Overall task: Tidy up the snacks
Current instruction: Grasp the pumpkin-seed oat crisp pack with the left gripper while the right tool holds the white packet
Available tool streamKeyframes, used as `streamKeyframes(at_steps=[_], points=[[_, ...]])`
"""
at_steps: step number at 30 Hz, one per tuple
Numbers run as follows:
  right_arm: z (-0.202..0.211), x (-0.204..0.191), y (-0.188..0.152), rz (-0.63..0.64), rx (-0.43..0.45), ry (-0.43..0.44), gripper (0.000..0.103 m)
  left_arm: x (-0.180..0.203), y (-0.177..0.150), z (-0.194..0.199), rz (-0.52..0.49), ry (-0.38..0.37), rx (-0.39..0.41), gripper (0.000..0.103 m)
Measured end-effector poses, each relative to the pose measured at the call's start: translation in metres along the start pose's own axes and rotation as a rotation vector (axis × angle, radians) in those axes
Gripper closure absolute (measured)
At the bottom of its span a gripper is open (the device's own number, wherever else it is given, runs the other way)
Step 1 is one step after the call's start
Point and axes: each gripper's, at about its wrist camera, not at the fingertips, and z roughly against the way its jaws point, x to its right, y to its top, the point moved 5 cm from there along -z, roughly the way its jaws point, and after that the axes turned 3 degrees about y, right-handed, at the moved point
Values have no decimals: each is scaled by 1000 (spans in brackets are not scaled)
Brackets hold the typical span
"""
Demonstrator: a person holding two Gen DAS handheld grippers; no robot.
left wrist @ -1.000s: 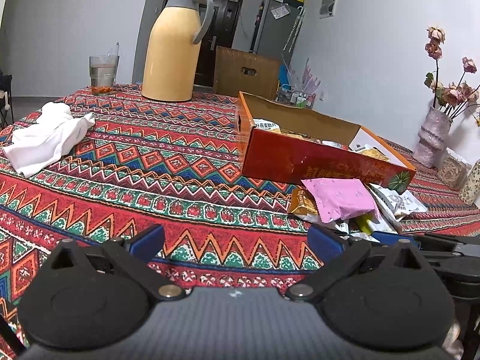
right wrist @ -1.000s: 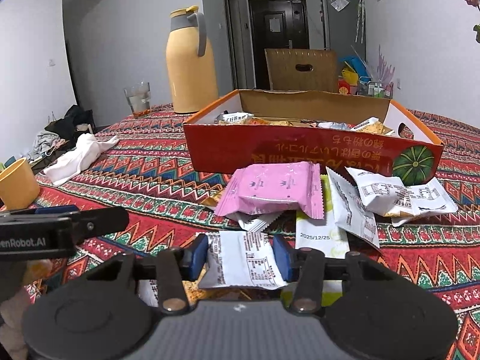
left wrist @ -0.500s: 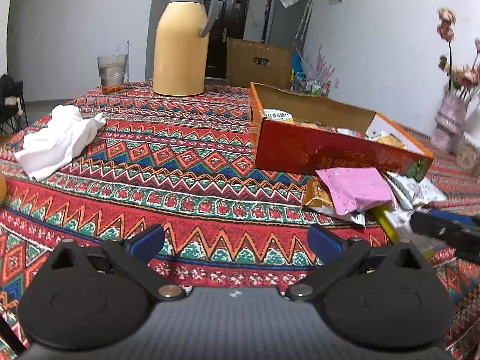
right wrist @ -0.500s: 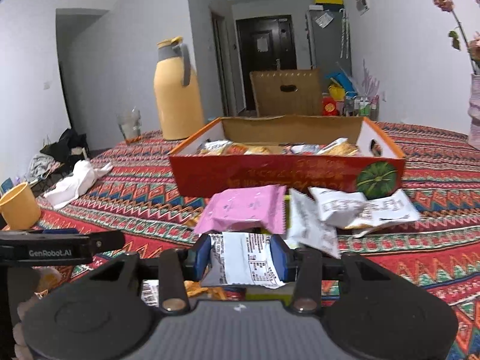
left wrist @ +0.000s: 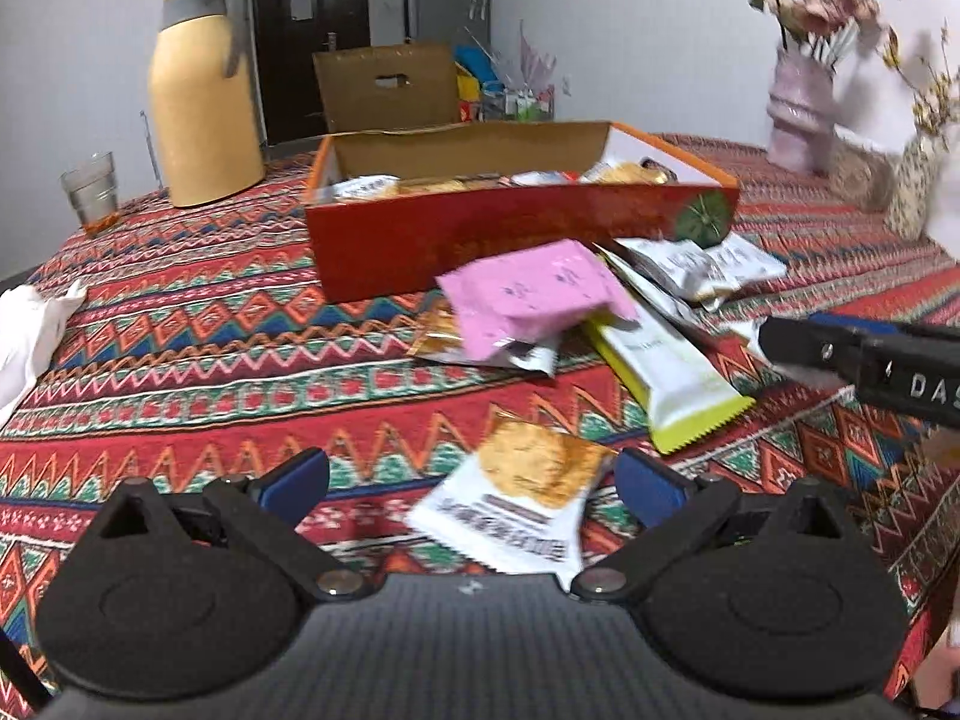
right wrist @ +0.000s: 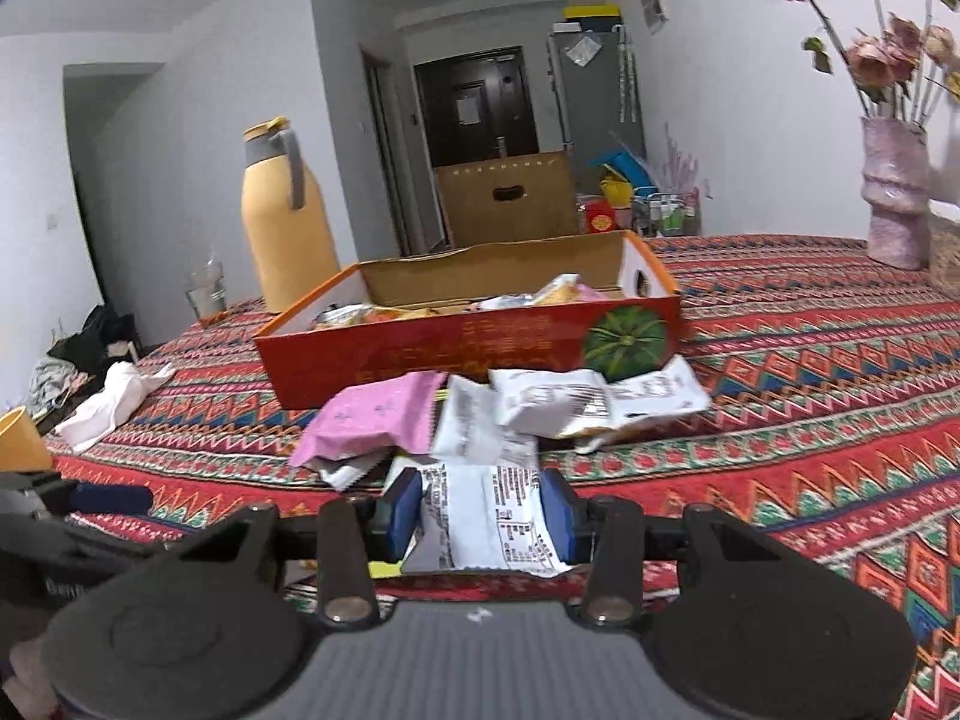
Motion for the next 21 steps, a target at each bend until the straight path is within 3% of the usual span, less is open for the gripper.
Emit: streamKeyframes(at_steps=[6,12,14,21], points=[[8,17,-3,-29,11,-5,61,14,0,-14,11,1,-39,3],[13,28,-4,-46,20,3,61,17,-1,-20,44,7,-58,30],[14,30,-5,-50,21,6,61,17,0,-18,56,-4,-51,44],[14,36,-8,-60,15,16,61,16,-1,-13,84,14,-26,49]])
